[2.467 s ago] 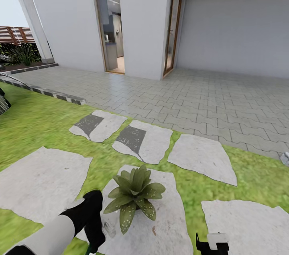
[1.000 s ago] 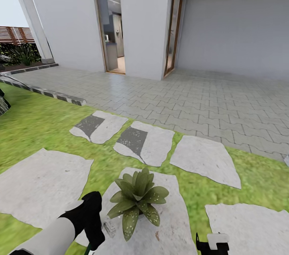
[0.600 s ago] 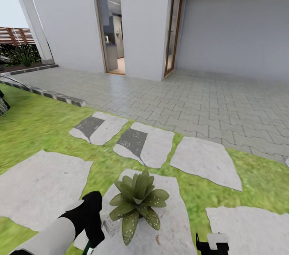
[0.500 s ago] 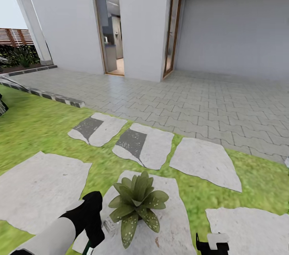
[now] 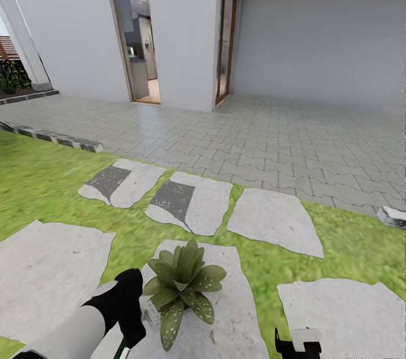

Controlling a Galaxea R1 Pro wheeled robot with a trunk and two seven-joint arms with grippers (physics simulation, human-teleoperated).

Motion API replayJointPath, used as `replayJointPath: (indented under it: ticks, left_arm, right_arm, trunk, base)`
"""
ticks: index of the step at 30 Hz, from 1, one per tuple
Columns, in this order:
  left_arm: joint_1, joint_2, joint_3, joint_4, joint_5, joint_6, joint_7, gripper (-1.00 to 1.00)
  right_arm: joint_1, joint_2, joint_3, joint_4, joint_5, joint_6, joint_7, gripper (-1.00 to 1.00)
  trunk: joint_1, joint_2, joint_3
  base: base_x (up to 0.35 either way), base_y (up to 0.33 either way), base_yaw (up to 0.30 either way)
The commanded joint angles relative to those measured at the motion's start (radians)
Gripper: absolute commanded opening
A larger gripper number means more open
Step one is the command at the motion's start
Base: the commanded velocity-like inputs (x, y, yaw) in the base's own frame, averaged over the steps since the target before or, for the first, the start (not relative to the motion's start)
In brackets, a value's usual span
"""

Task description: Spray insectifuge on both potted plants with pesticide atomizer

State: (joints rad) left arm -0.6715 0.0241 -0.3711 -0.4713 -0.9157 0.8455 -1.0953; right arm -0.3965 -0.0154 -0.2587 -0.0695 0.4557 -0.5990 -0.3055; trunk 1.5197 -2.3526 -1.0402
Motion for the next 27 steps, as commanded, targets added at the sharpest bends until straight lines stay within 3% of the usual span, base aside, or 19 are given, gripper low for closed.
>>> replayJointPath:
  ticks: [1, 3, 4, 6, 12, 19, 21, 24, 27]
  left_arm:
    - [0.001, 0.003, -0.003, 0.000, -0.005, 0.006, -0.009, -1.00]
    - [0.017, 0.015, -0.001, 0.002, -0.004, 0.005, -0.008, -1.00]
    - [0.034, 0.038, 0.002, 0.002, -0.003, 0.004, -0.008, -1.00]
    - [0.045, 0.049, 0.004, 0.001, 0.000, 0.003, -0.008, -1.00]
    - [0.046, 0.042, 0.012, -0.011, 0.006, 0.003, -0.008, -1.00]
    - [0.046, 0.042, 0.080, -0.016, 0.009, -0.015, 0.018, -1.00]
    - [0.046, 0.048, 0.093, -0.011, 0.011, -0.050, 0.038, -1.00]
    - [0.046, 0.050, 0.164, -0.006, 0.012, -0.146, 0.075, -1.00]
    - [0.046, 0.052, 0.209, -0.004, 0.011, -0.244, 0.100, -1.00]
  right_arm:
    - [-0.001, 0.000, -0.005, 0.001, 0.011, -0.002, -0.006, 1.00]
    - [-0.001, 0.000, -0.005, 0.002, 0.011, -0.002, -0.006, 1.00]
    - [-0.001, 0.000, -0.005, 0.002, 0.011, -0.002, -0.006, 1.00]
    - [-0.001, 0.000, -0.005, 0.002, 0.011, -0.002, -0.006, 1.00]
    - [-0.001, 0.000, -0.005, 0.002, 0.011, -0.002, -0.006, 1.00]
    - [-0.001, 0.000, -0.005, 0.002, 0.011, -0.002, -0.006, 1.00]
    - [-0.001, 0.000, -0.005, 0.002, 0.011, -0.002, -0.006, 1.00]
    - [-0.001, 0.000, -0.005, 0.002, 0.011, -0.002, -0.006, 1.00]
    - [-0.001, 0.000, -0.005, 0.002, 0.011, -0.002, -0.006, 1.00]
  trunk:
    - [0.000, 0.000, -0.001]
    - [0.000, 0.000, -0.001]
    - [0.000, 0.000, -0.001]
    - [0.000, 0.000, -0.001]
    - [0.000, 0.000, -0.001]
    - [0.000, 0.000, -0.001]
    - [0.000, 0.000, -0.001]
    - [0.000, 0.000, -0.001]
    - [0.000, 0.000, -0.001]
  base:
    - [0.000, 0.000, -0.028]
    - [0.000, 0.000, -0.009]
    - [0.000, 0.000, 0.000]
    - [0.000, 0.000, 0.000]
    - [-0.112, 0.000, 0.000]
    - [-0.095, 0.000, 0.000]
    - [-0.005, 0.000, 0.000]
    - [0.000, 0.000, 0.000]
    - [0.000, 0.000, 0.000]
